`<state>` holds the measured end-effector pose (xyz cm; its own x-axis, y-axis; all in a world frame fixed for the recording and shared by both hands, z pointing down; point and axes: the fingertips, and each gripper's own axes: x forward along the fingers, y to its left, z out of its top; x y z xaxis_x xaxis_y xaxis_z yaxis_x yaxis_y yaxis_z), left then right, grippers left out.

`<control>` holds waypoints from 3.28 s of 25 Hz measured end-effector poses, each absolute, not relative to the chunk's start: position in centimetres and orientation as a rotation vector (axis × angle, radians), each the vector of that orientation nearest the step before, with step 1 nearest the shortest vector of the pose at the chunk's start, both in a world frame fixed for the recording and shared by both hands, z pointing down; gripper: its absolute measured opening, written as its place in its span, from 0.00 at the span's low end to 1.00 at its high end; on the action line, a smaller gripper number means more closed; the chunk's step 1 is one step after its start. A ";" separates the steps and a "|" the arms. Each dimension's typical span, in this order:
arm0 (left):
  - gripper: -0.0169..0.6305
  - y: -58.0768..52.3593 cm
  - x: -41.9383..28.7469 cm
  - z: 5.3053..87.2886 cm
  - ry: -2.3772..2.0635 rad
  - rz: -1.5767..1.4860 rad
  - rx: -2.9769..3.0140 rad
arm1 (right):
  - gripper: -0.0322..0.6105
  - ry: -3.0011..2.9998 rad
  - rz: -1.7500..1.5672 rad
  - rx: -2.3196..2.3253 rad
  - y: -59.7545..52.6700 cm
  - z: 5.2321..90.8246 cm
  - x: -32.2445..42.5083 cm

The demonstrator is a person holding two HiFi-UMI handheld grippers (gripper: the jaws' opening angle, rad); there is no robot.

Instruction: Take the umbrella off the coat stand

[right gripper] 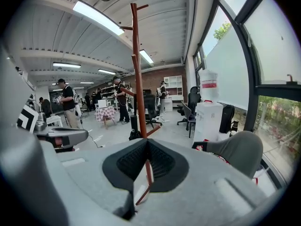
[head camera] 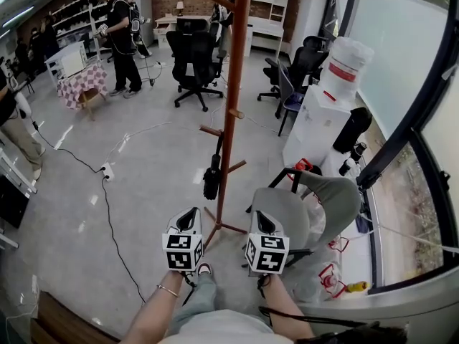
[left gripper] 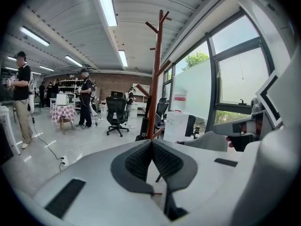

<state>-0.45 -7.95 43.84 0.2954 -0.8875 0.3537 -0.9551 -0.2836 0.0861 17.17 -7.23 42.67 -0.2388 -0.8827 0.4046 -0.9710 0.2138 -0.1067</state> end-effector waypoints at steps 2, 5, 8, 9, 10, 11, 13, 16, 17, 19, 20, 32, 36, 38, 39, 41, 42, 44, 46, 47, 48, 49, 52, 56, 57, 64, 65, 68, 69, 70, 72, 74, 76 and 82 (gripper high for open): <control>0.03 -10.1 -0.8 43.3 -1.677 0.342 2.301 | 0.06 -2.235 0.490 1.766 -9.3 42.2 16.9; 0.03 -12.9 -1.5 42.5 -1.682 0.342 2.314 | 0.06 -2.241 0.480 1.767 -12.1 41.6 16.0; 0.03 -15.7 -2.3 41.9 -1.684 0.331 2.323 | 0.06 -2.247 0.464 1.768 -14.9 40.9 15.0; 0.03 -16.6 -2.6 41.7 -1.683 0.327 2.326 | 0.06 -2.248 0.459 1.770 -15.8 40.7 14.8; 0.03 -17.5 -2.8 41.6 -1.683 0.324 2.329 | 0.06 -2.249 0.454 1.770 -16.7 40.5 14.5; 0.03 -18.3 -3.0 41.4 -1.683 0.321 2.330 | 0.06 -2.251 0.449 1.769 -17.6 40.2 14.3; 0.03 -19.8 -3.3 41.3 -1.682 0.324 2.330 | 0.06 -2.254 0.441 1.769 -19.1 39.8 14.0; 0.03 -22.1 -3.7 41.3 -1.673 0.326 2.331 | 0.06 -2.251 0.429 1.784 -21.4 39.3 13.9; 0.03 -22.9 -3.7 41.3 -1.669 0.323 2.335 | 0.06 -2.247 0.425 1.789 -22.1 39.3 13.9; 0.03 -24.3 -3.9 41.5 -1.658 0.319 2.344 | 0.06 -2.238 0.420 1.800 -23.6 39.3 13.9; 0.03 -25.0 -4.1 41.6 -1.652 0.318 2.346 | 0.06 -2.233 0.419 1.805 -24.2 39.3 13.9; 0.03 -29.5 -4.8 44.3 -1.581 0.268 2.324 | 0.06 -2.202 0.409 1.821 -27.9 40.3 14.0; 0.03 -28.9 -4.4 45.5 -1.573 0.289 2.309 | 0.06 -2.180 0.465 1.798 -27.9 42.0 15.1; 0.03 -28.5 -4.0 45.9 -1.566 0.301 2.300 | 0.06 -2.183 0.478 1.766 -28.0 42.3 15.2; 0.03 -28.2 -4.0 46.1 -1.562 0.308 2.297 | 0.06 -2.185 0.481 1.747 -28.0 42.5 15.0; 0.03 -27.7 -4.2 46.5 -1.565 0.315 2.288 | 0.06 -2.194 0.478 1.713 -27.8 42.8 14.4; 0.03 -27.6 -4.3 46.6 -1.570 0.309 2.282 | 0.06 -2.198 0.471 1.702 -27.8 42.7 14.2; 0.03 -27.2 -4.4 46.8 -1.575 0.295 2.269 | 0.06 -2.200 0.456 1.682 -27.5 42.6 14.0; 0.03 -26.2 -4.7 47.6 -1.576 0.298 2.255 | 0.06 -2.193 0.454 1.661 -26.9 43.2 13.8; 0.03 -25.7 -4.9 48.1 -1.576 0.301 2.251 | 0.06 -2.191 0.455 1.657 -26.6 43.5 13.6; 0.03 -25.6 -5.3 48.6 -1.576 0.301 2.250 | 0.06 -2.193 0.456 1.660 -26.4 43.9 13.3; 0.03 -25.6 -5.7 48.9 -1.575 0.300 2.250 | 0.06 -2.196 0.457 1.666 -26.4 44.1 13.0; 0.03 -25.0 -6.7 50.1 -1.559 0.304 2.234 | 0.06 -2.186 0.476 1.657 -25.9 45.4 12.0; 0.03 -24.2 -6.8 52.4 -1.524 0.335 2.232 | 0.06 -2.160 0.512 1.618 -25.5 47.8 11.4; 0.03 -24.2 -6.7 53.0 -1.512 0.339 2.238 | 0.06 -2.153 0.517 1.611 -25.4 48.5 11.3; 0.03 -23.6 -6.5 56.8 -1.447 0.364 2.245 | 0.06 -2.095 0.539 1.582 -24.4 52.0 11.1; 0.03 -23.6 -6.5 57.1 -1.439 0.367 2.247 | 0.06 -2.087 0.540 1.582 -24.4 52.3 11.1; 0.03 -23.6 -6.0 57.2 -1.408 0.366 2.273 | 0.06 -2.065 0.544 1.578 -24.2 52.9 11.2; 0.03 -23.6 -5.8 57.2 -1.392 0.364 2.287 | 0.06 -2.061 0.546 1.577 -24.1 53.1 11.2; 0.03 -23.6 -5.6 57.3 -1.372 0.359 2.299 | 0.06 -2.057 0.549 1.577 -24.1 53.2 11.1; 0.03 -23.6 -5.2 57.5 -1.334 0.347 2.313 | 0.06 -2.050 0.552 1.576 -23.9 53.4 11.2; 0.03 -23.6 -4.9 57.9 -1.308 0.346 2.311 | 0.06 -2.042 0.557 1.575 -23.8 53.7 11.4; 0.03 -23.6 -4.7 58.5 -1.286 0.352 2.313 | 0.06 -2.035 0.565 1.579 -23.6 53.9 11.6; 0.04 -23.8 -4.0 59.3 -1.229 0.377 2.361 | 0.06 -2.007 0.578 1.587 -23.2 54.5 12.4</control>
